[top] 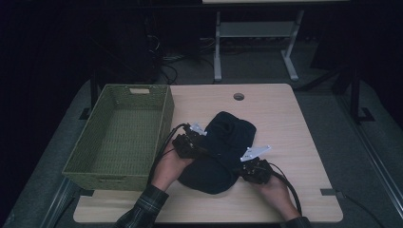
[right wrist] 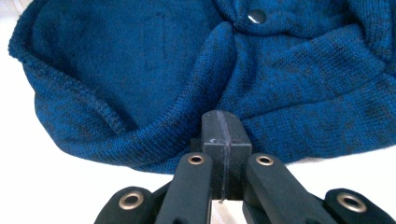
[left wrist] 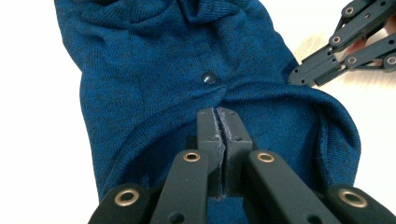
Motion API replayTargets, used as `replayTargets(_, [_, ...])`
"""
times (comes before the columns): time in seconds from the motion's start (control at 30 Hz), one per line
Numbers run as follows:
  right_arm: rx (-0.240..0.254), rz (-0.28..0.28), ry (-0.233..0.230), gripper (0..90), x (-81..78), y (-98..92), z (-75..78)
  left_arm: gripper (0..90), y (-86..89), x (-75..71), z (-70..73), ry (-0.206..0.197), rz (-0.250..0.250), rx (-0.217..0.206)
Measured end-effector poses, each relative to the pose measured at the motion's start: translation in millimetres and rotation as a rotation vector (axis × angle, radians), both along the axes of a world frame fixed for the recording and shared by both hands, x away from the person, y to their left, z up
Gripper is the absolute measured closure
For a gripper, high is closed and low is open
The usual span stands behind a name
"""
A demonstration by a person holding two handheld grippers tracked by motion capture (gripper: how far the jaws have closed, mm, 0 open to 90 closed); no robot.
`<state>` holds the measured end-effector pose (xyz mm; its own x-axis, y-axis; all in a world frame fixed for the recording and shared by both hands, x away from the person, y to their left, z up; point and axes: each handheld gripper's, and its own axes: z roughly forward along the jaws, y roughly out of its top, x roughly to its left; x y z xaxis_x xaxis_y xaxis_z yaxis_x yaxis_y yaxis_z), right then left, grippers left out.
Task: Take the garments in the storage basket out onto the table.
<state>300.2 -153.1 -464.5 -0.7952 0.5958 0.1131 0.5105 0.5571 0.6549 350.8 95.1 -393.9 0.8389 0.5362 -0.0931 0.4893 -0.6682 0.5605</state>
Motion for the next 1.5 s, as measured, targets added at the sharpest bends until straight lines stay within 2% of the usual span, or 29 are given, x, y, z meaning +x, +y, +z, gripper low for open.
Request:
replayTargets(0.27, [-0.06,0.027,-0.004,89.9,-0.7,-19.3,3.9,88.2,-4.8,-2.0,-1.0,-0.007,-0.011,-0.006])
replayTargets(0.5, [-0.052,0.056,0.02,89.8,-4.8,-46.1,4.1,88.2,-8.0,-0.4,-4.4,-0.001,-0.026,-0.003])
replayTargets(0.53, [-0.056,0.058,0.016,89.8,-5.7,-55.4,4.1,88.2,-11.8,0.2,-7.3,0.0,-0.034,-0.007])
replayTargets(0.63, [-0.063,0.049,0.02,89.7,-6.5,-63.1,4.8,88.2,-18.1,1.2,-12.2,0.009,-0.045,-0.012])
replayTargets(0.67, [-0.061,0.048,0.015,89.7,-6.7,-68.8,4.4,88.2,-25.2,2.9,-18.5,0.018,-0.068,-0.009])
replayTargets(0.7, [-0.061,0.042,0.018,89.7,-6.9,-70.4,4.5,88.2,-29.5,3.2,-22.7,0.016,-0.065,-0.01])
replayTargets(0.8, [-0.065,0.038,0.016,89.7,-6.8,-70.1,4.7,88.3,-39.7,5.9,-34.6,0.026,-0.074,0.012])
replayTargets(0.87, [-0.071,0.038,0.009,89.7,-6.4,-69.3,4.6,89.0,-43.4,7.1,-40.7,0.032,-0.081,0.051])
replayTargets(0.93, [-0.069,0.03,0.012,89.7,-5.7,-69.9,4.5,89.8,-43.9,6.6,-42.9,0.039,-0.079,0.056])
replayTargets(1.0, [-0.066,0.02,0.017,89.8,-5.2,-70.2,4.5,89.9,-42.3,5.4,-48.2,0.057,-0.07,0.092])
replayTargets(1.07, [-0.071,0.009,0.017,89.8,-4.4,-70.6,4.7,90.0,-41.2,4.4,-50.3,0.065,-0.06,0.106])
replayTargets(1.1, [-0.07,0.006,0.015,89.8,-3.8,-71.0,4.6,90.0,-36.0,2.9,-51.7,0.071,-0.052,0.093])
replayTargets(1.2, [-0.073,-0.008,0.017,89.8,-3.5,-72.0,4.9,90.0,-28.9,-0.8,-51.6,0.07,-0.045,0.096])
replayTargets(1.33, [-0.081,-0.013,0.011,89.8,-4.9,-70.8,5.1,90.0,-20.9,-4.1,-52.6,0.076,-0.038,0.079])
replayTargets(1.5, [-0.077,0.005,0.018,89.8,-9.7,-67.0,5.3,90.0,-16.5,-6.5,-52.9,0.071,-0.031,0.074])
